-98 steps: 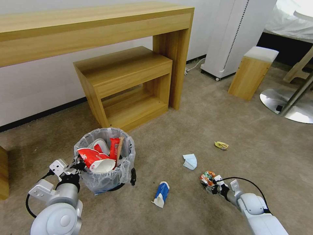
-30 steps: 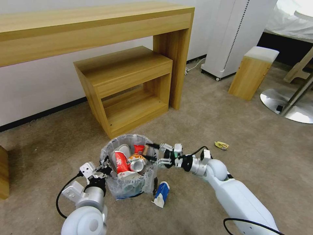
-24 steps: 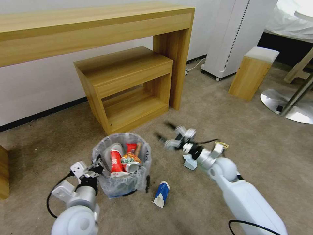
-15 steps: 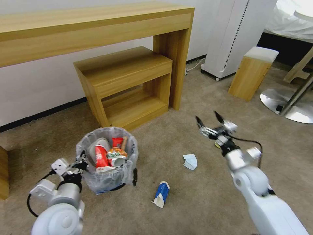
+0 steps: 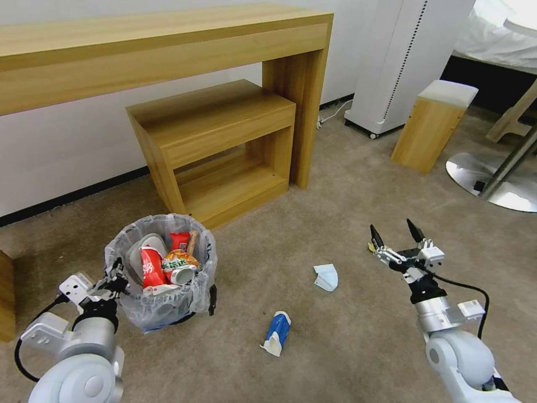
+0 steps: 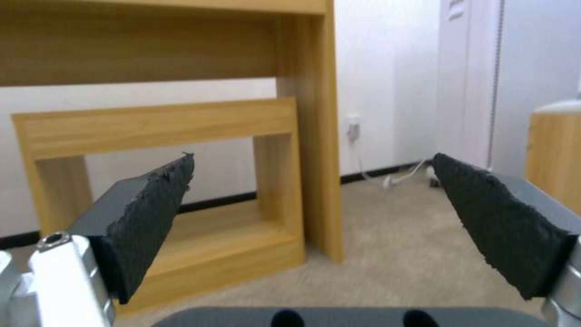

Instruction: Pick up the trash bin and place the garbage on the floor into it.

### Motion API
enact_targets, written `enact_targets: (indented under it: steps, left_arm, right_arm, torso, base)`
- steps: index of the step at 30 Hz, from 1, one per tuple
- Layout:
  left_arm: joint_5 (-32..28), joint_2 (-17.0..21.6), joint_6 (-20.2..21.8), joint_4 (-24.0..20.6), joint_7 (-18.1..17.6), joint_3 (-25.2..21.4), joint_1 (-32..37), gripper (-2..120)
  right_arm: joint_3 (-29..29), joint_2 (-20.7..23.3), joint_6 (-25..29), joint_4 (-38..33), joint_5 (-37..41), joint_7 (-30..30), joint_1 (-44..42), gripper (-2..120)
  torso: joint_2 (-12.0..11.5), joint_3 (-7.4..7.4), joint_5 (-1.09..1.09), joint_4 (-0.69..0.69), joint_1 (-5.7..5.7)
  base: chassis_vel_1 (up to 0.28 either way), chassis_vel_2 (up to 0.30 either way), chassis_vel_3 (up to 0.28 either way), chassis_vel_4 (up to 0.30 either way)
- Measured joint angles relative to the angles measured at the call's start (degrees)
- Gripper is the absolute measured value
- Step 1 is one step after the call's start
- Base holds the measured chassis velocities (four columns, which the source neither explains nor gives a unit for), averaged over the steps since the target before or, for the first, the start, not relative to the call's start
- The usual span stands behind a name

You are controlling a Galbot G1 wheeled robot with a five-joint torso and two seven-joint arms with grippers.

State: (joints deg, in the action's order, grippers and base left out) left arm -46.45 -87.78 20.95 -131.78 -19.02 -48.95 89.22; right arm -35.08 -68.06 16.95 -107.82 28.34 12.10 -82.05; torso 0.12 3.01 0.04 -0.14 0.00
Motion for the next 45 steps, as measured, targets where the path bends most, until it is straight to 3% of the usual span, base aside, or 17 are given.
enact_targets:
  steps: [8,11,12,16,17,19,20,23,24,27,31,41,45]
  left_arm:
    - [0.8,-0.3,-0.1,-0.1,0.0,0.8,0.9,3]
    - [1.4,-0.5,-0.1,-0.2,0.0,1.4,1.1,3]
    - [1.4,-0.5,-0.1,-0.2,0.0,1.4,1.1,3]
    - [1.9,-0.7,-0.2,-0.4,0.0,2.1,1.2,3]
    - [1.9,-0.7,-0.2,-0.4,0.0,2.1,1.2,3]
    - [2.3,-0.9,-0.2,-0.4,-0.1,2.3,1.0,3]
    - [2.3,-0.9,-0.2,-0.4,-0.1,2.3,1.0,3]
    - [2.9,-1.2,-0.2,-0.4,-0.2,3.0,0.8,3]
    - [2.9,-1.2,-0.2,-0.4,-0.2,3.0,0.8,3]
    - [3.5,-1.4,-0.2,-0.2,-0.2,3.4,0.8,3]
    - [3.8,-1.6,-0.2,-0.1,-0.3,3.5,0.7,3]
    - [4.8,-1.9,-0.2,0.2,-0.4,4.0,0.5,3]
    - [4.9,-1.8,-0.2,0.2,-0.4,4.1,0.5,3]
  right_arm:
    - [5.6,-1.6,-10.0,1.3,-0.5,-3.9,1.1,100]
    - [9.4,-2.2,-18.3,3.9,1.0,-7.2,3.7,100]
    - [9.4,-2.2,-18.3,3.9,1.0,-7.2,3.7,100]
    - [15.3,-2.7,-30.4,6.1,8.3,-14.4,7.2,100]
    - [15.3,-2.7,-30.4,6.1,8.3,-14.4,7.2,100]
    - [18.4,-3.1,-37.8,6.6,14.0,-19.1,9.4,100]
    - [18.4,-3.1,-37.8,6.6,14.0,-19.1,9.4,100]
    - [22.3,-4.4,-46.5,8.5,22.1,-24.8,12.8,100]
    - [22.3,-4.4,-46.5,8.5,22.1,-24.8,12.8,100]
    - [25.0,-6.2,-53.1,10.9,27.8,-30.2,15.4,100]
    - [27.5,-7.7,-55.7,14.6,28.7,-33.3,16.8,100]
    - [31.2,-10.1,-56.5,22.1,26.1,-33.1,19.2,100]
    - [31.9,-11.3,-56.1,23.8,25.0,-32.9,19.9,91]
  torso:
    - [0.0,0.01,0.0,0.0,0.0]
    - [0.0,0.01,0.0,0.0,0.0]
    - [0.0,0.01,0.0,0.0,0.0]
    - [0.0,0.01,0.0,0.0,0.0]
    - [0.0,0.01,0.0,0.0,0.0]
    - [0.0,0.01,-0.01,-0.01,0.0]
    - [0.0,0.01,-0.01,-0.01,0.0]
    - [0.0,0.01,-0.01,0.0,0.0]
    - [0.0,0.01,-0.01,0.0,0.0]
    - [0.0,0.01,0.0,0.0,0.0]
    - [0.0,0.01,0.0,0.0,0.0]
    - [0.0,0.01,-0.01,-0.01,0.0]
    - [0.0,0.01,0.0,0.0,0.0]
  base:
    - [0.0,0.0,0.0,0.0]
    - [0.0,0.0,0.0,0.0]
    - [0.0,0.0,0.0,0.0]
    - [0.0,0.0,0.0,0.0]
    - [0.0,0.0,0.0,0.0]
    - [0.0,0.0,0.0,0.0]
    - [0.0,0.0,0.0,0.0]
    - [0.0,0.0,0.0,0.0]
    - [0.0,0.0,0.0,0.0]
    - [0.0,0.0,0.0,0.0]
    - [0.0,0.0,0.0,0.0]
    - [0.0,0.0,0.0,0.0]
    - [0.0,0.0,0.0,0.0]
